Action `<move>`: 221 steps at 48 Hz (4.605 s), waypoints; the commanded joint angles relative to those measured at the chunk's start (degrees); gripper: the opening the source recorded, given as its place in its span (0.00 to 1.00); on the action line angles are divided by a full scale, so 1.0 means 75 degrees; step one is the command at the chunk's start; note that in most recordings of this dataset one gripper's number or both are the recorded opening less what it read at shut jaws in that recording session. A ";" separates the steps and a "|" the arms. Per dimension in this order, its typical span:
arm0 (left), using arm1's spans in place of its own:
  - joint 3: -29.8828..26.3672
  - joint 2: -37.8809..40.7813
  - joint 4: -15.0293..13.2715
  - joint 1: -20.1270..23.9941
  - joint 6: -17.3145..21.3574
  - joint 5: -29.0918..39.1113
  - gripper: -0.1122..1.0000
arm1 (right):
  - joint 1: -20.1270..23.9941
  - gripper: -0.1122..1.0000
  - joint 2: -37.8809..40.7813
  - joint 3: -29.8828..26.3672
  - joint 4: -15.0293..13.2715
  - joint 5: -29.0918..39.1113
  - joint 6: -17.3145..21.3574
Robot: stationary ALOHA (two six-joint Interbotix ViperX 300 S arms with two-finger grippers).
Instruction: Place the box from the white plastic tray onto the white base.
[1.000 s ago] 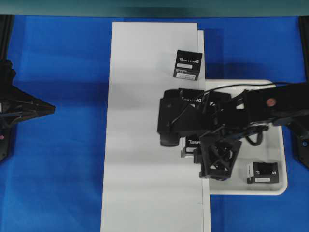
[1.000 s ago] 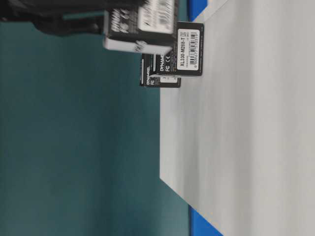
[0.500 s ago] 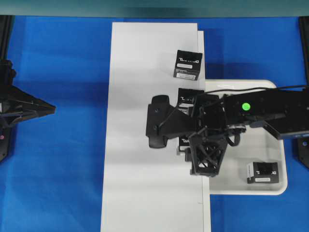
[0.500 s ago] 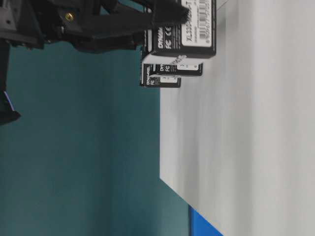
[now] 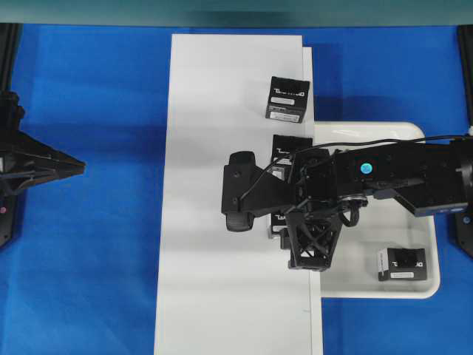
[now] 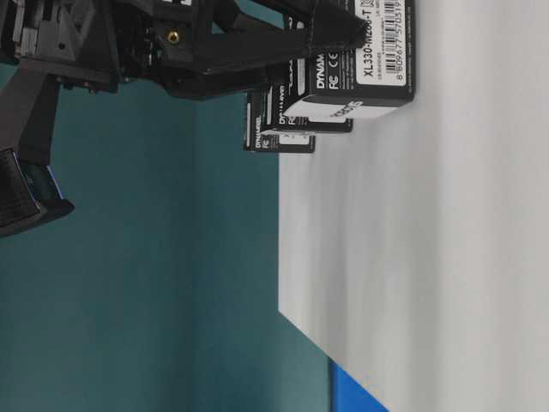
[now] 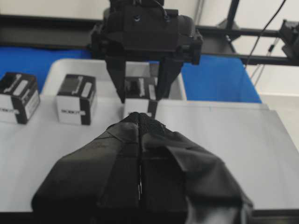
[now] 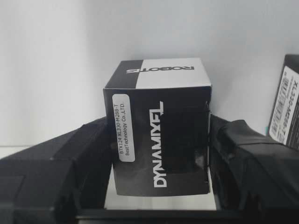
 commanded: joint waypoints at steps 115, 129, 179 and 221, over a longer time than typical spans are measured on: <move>-0.0516 0.0316 0.0012 -0.0094 -0.0199 0.0199 0.03 | -0.0082 0.97 -0.2379 0.0340 -0.0023 -0.1148 0.0258; -0.0656 0.0645 0.0012 -0.0047 -0.0187 0.0187 0.03 | -0.0188 0.97 -0.4148 0.1746 -0.0023 -0.3211 0.0258; -0.0762 0.0574 0.0012 -0.0082 -0.0117 0.0176 0.03 | -0.0621 0.97 -0.8004 0.4266 -0.0035 -0.4137 0.0270; -0.0727 0.0504 0.0012 -0.0105 -0.0187 0.0457 0.03 | -0.0621 0.96 -0.8367 0.4547 -0.0023 -0.4113 0.0270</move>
